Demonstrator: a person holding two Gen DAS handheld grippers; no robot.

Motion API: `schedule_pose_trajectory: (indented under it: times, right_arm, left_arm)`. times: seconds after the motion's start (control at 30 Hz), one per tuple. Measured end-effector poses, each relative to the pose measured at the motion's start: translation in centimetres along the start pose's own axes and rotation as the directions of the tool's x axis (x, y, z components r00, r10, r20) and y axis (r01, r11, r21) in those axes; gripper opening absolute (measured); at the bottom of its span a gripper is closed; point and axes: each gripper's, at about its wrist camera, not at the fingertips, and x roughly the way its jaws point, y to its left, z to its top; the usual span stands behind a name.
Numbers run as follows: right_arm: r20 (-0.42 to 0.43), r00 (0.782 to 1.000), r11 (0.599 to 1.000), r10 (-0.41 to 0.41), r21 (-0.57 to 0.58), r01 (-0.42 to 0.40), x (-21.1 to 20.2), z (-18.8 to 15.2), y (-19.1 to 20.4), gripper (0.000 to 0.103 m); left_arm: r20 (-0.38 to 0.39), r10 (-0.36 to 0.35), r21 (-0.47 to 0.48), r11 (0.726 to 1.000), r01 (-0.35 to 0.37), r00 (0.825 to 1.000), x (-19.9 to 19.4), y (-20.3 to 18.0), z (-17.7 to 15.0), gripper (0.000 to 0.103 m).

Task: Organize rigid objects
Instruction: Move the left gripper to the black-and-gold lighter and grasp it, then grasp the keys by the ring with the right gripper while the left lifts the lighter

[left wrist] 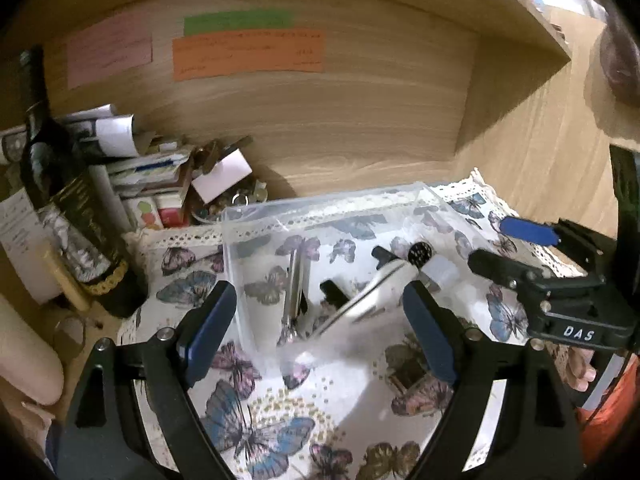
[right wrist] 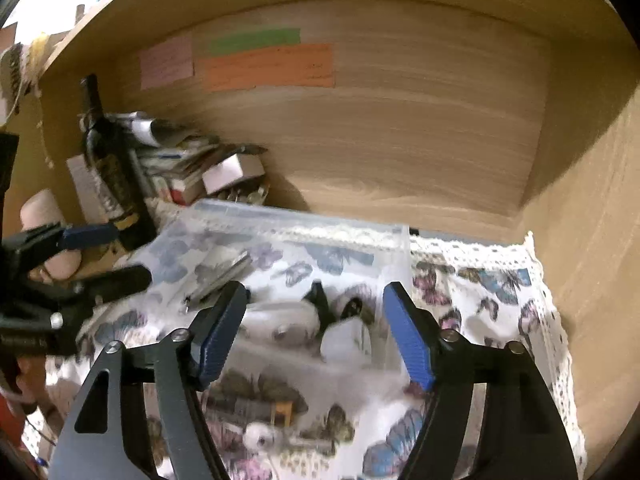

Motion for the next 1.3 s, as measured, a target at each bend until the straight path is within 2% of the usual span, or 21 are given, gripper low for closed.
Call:
schedule_pose_trajectory:
  times: [0.2,0.27,0.3,0.37,0.47,0.6,0.73,0.8,0.83,0.87,1.0,1.03,1.07,1.1,1.3]
  right_arm:
    - [-0.097,0.994,0.999,0.046,0.033,-0.043,0.4,-3.7,0.4,0.072]
    - [-0.140,0.989,0.998,0.053,0.037,-0.049,1.1,-5.0,0.9,0.078]
    - [-0.162,0.985,0.998,0.054,0.032,-0.050,1.4,-5.6,1.1,0.080]
    - [-0.195,0.980,0.999,0.046,0.019,-0.043,2.0,-6.6,1.5,0.080]
    - [-0.259,0.965,0.999,0.036,0.011,-0.035,3.2,-7.6,1.5,0.082]
    - [-0.328,0.944,1.000,0.026,-0.006,-0.030,4.4,-8.3,1.4,0.082]
    - [-0.326,0.945,0.998,0.025,-0.042,-0.040,4.8,-8.1,1.3,0.085]
    - [-0.325,0.945,0.998,0.035,-0.032,-0.048,5.1,-8.0,1.1,0.080]
    - [-0.318,0.947,0.998,0.035,-0.032,-0.047,5.0,-7.9,1.1,0.068]
    - [-0.312,0.950,0.998,0.029,-0.036,-0.042,4.8,-7.9,1.1,0.062]
    - [-0.294,0.956,0.999,0.028,-0.018,-0.035,4.0,-8.5,0.7,0.058]
    - [-0.285,0.958,0.999,0.026,-0.014,-0.031,3.5,-8.7,0.5,0.049]
    - [-0.283,0.959,0.999,0.030,-0.010,-0.034,3.2,-8.8,0.4,0.030]
    - [-0.281,0.960,1.000,0.016,-0.005,-0.018,2.8,-8.9,0.1,0.025]
    - [-0.263,0.964,0.998,0.032,0.061,-0.017,1.3,-9.9,-2.4,0.025]
  left_arm:
    - [-0.034,-0.029,0.009,1.000,0.029,0.999,-0.6,-0.4,-2.8,0.084]
    - [-0.048,-0.034,0.018,0.999,0.035,0.998,-0.6,-0.6,-3.6,0.072]
    - [-0.060,-0.037,0.025,0.999,0.039,0.997,-0.5,-0.7,-4.0,0.069]
    - [-0.088,-0.056,0.035,0.998,0.059,0.995,-0.1,-1.0,-4.8,0.059]
    - [-0.123,-0.072,0.056,0.995,0.079,0.990,0.5,-1.7,-5.7,0.048]
    - [-0.150,-0.087,0.055,0.994,0.096,0.985,1.4,-2.0,-6.2,0.048]
    - [-0.182,-0.109,0.062,0.991,0.122,0.977,2.4,-2.4,-6.3,0.048]
    - [-0.198,-0.120,0.072,0.988,0.137,0.973,2.9,-2.9,-6.1,0.048]
    - [-0.203,-0.122,0.082,0.987,0.140,0.972,3.1,-3.3,-6.0,0.048]
    - [-0.207,-0.123,0.092,0.985,0.144,0.971,3.3,-3.6,-5.9,0.048]
    - [-0.234,-0.134,0.135,0.976,0.169,0.963,4.5,-5.1,-5.4,0.048]
    - [-0.246,-0.136,0.143,0.974,0.175,0.960,4.9,-5.5,-5.3,0.048]
    - [-0.260,-0.144,0.150,0.971,0.187,0.955,5.4,-5.9,-5.1,0.048]
    - [-0.273,-0.150,0.158,0.967,0.198,0.950,5.8,-6.4,-5.1,0.048]
    - [-0.323,-0.126,0.215,0.955,0.202,0.938,8.5,-8.3,-4.8,0.048]
